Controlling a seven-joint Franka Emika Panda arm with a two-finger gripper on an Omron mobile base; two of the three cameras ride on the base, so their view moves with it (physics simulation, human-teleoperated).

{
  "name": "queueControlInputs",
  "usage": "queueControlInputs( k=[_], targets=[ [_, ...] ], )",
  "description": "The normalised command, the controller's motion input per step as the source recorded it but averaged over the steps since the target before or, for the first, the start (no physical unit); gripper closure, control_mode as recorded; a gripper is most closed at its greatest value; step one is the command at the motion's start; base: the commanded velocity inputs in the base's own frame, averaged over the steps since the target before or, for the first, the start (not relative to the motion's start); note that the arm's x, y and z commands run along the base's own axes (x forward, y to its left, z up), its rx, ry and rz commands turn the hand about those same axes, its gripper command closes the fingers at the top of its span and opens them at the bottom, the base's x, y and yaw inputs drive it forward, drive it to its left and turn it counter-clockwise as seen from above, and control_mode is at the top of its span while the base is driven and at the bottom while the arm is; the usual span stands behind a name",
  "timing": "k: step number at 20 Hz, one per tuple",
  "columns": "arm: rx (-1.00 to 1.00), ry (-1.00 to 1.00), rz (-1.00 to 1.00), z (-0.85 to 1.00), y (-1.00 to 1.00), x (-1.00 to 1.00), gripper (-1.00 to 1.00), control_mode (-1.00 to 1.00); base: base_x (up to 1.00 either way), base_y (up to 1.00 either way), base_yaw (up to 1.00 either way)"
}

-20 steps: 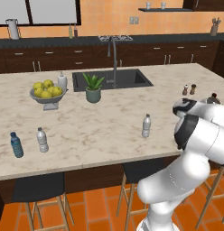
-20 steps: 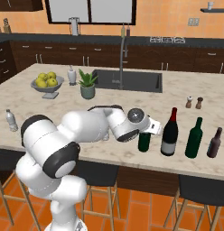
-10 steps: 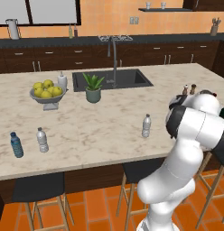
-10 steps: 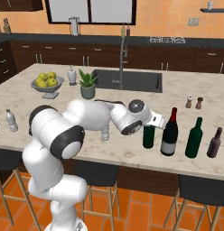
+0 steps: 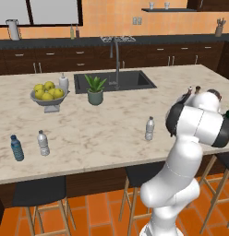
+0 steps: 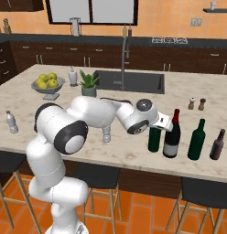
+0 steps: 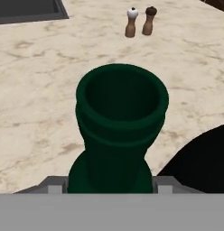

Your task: Move the plastic bottles in the middle to the plastics group, and the glass bottles in the middle to the glass group.

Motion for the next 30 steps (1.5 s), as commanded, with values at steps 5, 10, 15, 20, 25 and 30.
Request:
queueControlInputs(
  k=[5, 10, 15, 20, 25, 30],
  targets=[
    [0.0, 0.0, 0.0, -0.53, 0.0, 0.0, 1.0, -1.0, 0.0, 0.0, 0.0],
    [0.0, 0.0, 0.0, -0.07, 0.0, -0.09, 1.0, -1.0, 0.0, 0.0, 0.0],
    [0.0, 0.0, 0.0, -0.01, 0.24, -0.18, 1.0, -1.0, 0.0, 0.0, 0.0],
    [0.0, -0.05, 0.0, -0.03, 0.14, 0.04, 1.0, -1.0, 0.0, 0.0, 0.0],
    [0.0, -0.1, 0.0, -0.12, 0.0, 0.04, 1.0, -1.0, 0.0, 0.0, 0.0],
    [0.0, 0.0, 0.0, -0.07, 0.0, 0.0, 1.0, -1.0, 0.0, 0.0, 0.0]
  ],
)
